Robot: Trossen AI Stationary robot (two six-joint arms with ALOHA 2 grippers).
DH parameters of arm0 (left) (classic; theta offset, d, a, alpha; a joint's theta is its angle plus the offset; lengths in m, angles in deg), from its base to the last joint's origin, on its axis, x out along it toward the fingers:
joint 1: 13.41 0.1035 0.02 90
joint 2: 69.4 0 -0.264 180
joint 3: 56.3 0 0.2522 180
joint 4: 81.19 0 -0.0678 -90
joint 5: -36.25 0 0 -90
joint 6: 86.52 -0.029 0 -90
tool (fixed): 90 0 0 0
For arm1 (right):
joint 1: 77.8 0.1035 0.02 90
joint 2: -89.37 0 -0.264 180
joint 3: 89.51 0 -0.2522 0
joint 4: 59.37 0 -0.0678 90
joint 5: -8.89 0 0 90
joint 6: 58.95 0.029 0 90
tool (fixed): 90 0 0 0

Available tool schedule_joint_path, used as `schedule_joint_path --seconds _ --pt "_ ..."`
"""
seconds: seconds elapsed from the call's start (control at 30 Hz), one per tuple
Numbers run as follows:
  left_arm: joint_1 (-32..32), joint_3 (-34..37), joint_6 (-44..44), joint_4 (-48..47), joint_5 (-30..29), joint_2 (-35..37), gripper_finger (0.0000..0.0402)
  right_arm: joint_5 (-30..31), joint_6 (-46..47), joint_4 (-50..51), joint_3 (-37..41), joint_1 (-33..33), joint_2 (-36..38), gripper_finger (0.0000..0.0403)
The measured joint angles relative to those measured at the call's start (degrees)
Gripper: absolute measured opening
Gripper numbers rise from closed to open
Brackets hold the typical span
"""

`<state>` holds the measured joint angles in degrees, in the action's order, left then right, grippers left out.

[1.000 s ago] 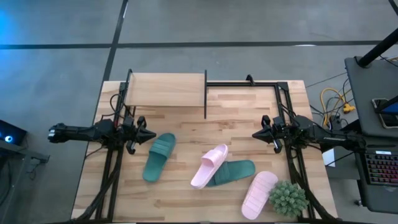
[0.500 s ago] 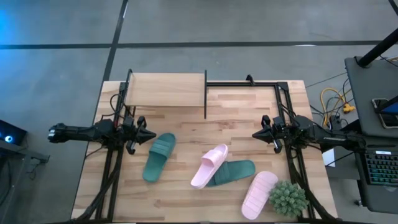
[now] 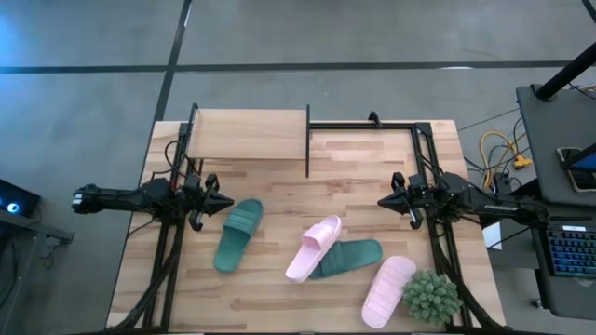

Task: Pick and place slides into the shelf

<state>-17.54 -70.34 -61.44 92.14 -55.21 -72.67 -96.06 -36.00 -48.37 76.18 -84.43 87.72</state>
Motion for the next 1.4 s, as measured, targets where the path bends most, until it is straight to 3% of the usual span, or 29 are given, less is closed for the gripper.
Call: schedule_joint_path --seconds 0.5,0.63,0.83,1.0,1.13,1.23,1.4 --pt "0.0 0.0 0.0 0.0 0.0 0.0 0.0004 1.1 0.6 0.0 0.0 0.0 0.0 0.0009" --pt "0.0 0.0 0.0 0.0 0.0 0.0 0.0004 2.9 11.6 -0.1 0.0 0.0 0.0 0.0009" --pt "0.0 0.0 0.0 0.0 0.1 0.0 0.0004 3.5 38.0 -0.1 0.0 0.0 0.0 0.0009" --pt "0.0 0.0 0.0 0.0 0.3 0.0 0.0004 11.2 45.0 -5.4 0.0 0.0 0.0 0.0009" --pt "0.0 0.0 0.0 0.0 0.3 0.0 0.0004 23.3 43.4 -16.2 0.0 0.0 -0.7 0.0009" --pt "0.0 0.0 0.0 0.0 0.3 0.0 0.0004 24.6 43.3 -22.9 -0.1 0.2 -2.5 0.0009" --pt "0.0 0.0 0.0 0.0 0.2 0.0 0.0004 28.0 44.0 -19.6 -5.9 2.6 -10.5 0.0019"
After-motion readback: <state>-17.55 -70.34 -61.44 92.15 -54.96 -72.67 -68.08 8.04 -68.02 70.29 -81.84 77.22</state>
